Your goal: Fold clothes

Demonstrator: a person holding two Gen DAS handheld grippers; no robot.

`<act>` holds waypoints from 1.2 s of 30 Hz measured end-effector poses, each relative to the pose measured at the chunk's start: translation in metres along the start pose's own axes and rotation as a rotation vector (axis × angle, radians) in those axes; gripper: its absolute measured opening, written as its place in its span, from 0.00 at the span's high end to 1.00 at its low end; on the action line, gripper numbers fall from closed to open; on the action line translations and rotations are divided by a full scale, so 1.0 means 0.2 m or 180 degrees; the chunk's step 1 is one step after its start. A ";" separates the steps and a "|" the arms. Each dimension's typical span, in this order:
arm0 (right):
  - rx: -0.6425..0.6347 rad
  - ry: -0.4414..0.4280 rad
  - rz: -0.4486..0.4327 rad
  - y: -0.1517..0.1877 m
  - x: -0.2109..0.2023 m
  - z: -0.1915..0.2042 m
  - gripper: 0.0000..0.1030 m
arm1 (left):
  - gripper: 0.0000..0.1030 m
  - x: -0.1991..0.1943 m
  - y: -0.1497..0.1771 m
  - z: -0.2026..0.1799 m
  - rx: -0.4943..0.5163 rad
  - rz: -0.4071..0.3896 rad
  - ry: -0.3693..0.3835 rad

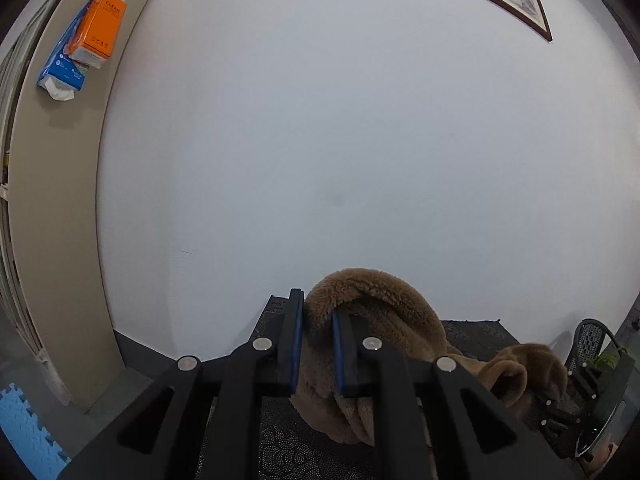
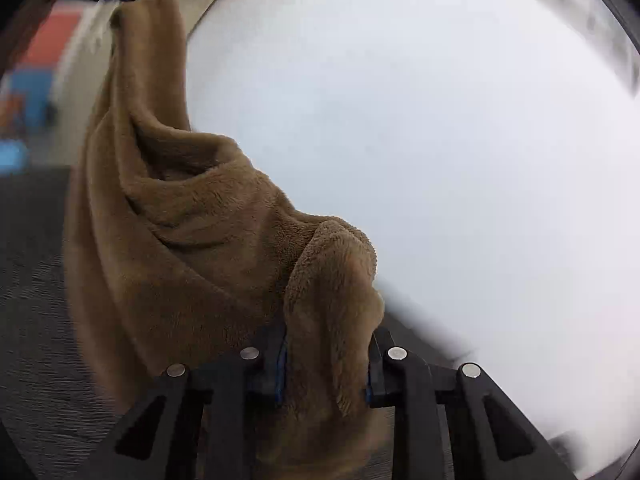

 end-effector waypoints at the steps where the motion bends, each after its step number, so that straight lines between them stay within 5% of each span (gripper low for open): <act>1: -0.0013 0.0202 -0.0122 -0.04 -0.04 -0.04 0.73 | 0.86 -0.02 -0.03 0.00 -0.0019 -0.0032 0.0022; 7: 0.0432 0.0915 -0.0585 -0.19 -0.21 -0.33 0.73 | 0.86 -0.23 -0.20 -0.07 -0.0017 -0.0485 0.0194; 9: 0.0583 0.1023 -0.0657 -0.22 -0.25 -0.41 0.73 | 0.86 -0.33 -0.27 -0.09 -0.0005 -0.0734 0.0229; 13: 0.0754 0.1097 -0.0793 -0.27 -0.31 -0.48 0.73 | 0.86 -0.43 -0.37 -0.14 0.0119 -0.0721 0.0324; 17: 0.0676 0.1245 -0.0867 -0.30 -0.42 -0.47 0.73 | 0.85 -0.33 -0.24 -0.19 0.0362 -0.0357 0.0464; 19: 0.0702 0.1166 -0.0841 -0.30 -0.47 -0.48 0.73 | 0.77 -0.29 -0.12 -0.20 0.0524 -0.0098 0.0550; 21: 0.0683 0.1007 -0.0756 -0.29 -0.47 -0.47 0.72 | 0.36 -0.23 0.03 -0.21 0.0742 0.0145 0.0649; 23: 0.0625 0.0846 -0.0650 -0.28 -0.46 -0.43 0.62 | 0.19 -0.20 0.18 -0.23 0.1032 0.0340 0.0727; 25: 0.0547 0.0710 -0.0555 -0.24 -0.46 -0.38 0.00 | 0.19 -0.18 0.35 -0.26 0.1475 0.0496 0.0761; 32: 0.0308 0.0472 -0.0100 0.01 -0.52 -0.24 0.00 | 0.19 -0.13 0.92 -0.18 0.2731 0.1130 0.0559; 36: 0.0267 0.0395 0.0118 0.14 -0.49 -0.15 0.00 | 0.19 -0.10 0.99 -0.14 0.2925 0.1283 0.0599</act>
Point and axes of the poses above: each gripper's, at about its wrist camera, not at the fingertips, and x roughly the way its jaws point, z to its left, y to its underside, the point moved 3 cm from there along x, roughly the way its jaws point, and after that the axes turned 1 degree about -y, right-handed, at the moved point
